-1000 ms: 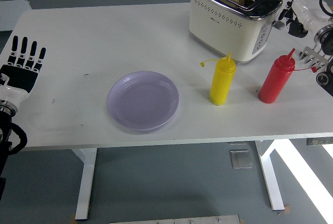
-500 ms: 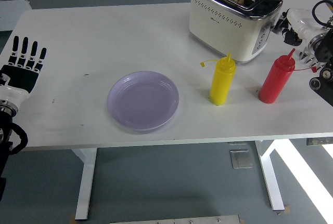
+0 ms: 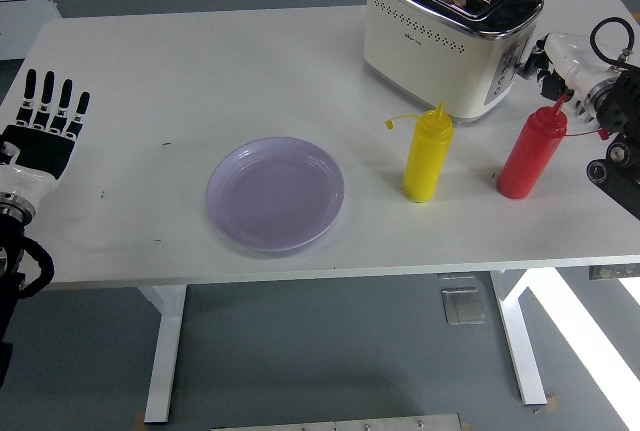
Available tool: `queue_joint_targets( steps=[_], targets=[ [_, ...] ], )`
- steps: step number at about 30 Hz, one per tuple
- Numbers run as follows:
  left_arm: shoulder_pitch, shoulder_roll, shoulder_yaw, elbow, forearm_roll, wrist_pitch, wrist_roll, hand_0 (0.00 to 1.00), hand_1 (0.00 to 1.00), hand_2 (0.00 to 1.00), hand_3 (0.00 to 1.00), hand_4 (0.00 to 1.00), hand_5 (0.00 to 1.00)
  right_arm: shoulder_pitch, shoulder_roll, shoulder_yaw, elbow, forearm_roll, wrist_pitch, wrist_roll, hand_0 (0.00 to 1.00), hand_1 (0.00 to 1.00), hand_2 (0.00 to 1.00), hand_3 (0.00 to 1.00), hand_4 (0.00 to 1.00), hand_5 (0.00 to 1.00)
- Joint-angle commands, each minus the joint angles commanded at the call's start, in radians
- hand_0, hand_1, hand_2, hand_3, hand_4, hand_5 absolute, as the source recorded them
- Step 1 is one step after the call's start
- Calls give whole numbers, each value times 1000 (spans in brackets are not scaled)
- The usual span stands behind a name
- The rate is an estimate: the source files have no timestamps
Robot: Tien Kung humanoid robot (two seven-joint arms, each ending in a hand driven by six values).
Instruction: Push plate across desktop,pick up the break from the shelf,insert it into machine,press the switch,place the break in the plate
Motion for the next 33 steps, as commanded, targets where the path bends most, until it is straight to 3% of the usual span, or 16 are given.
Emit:
queue_joint_targets(
  steps=[11,18,24,33],
  targets=[
    [2,0,1,0,0,1,-1,790,723,682,711,622,998,-2,3,-9,-3,1,-18,9,544,463,628,538,2,2],
    [2,0,1,-2,-1,1,-2,790,723,681,711,621,998,-2,-6,37,30,-25,-20,4,543,463,627,537,2,2],
    [2,0,-1,-3,-1,1,-2,790,722,681,710,620,998,-3,-26,122,84,-74,-1,-13,542,465,622,535,2,2],
    [2,1,-5,-3,-2,2,-1,789,721,681,710,620,998,4,-52,236,183,-165,64,-64,531,482,623,540,28,2]
  ],
)
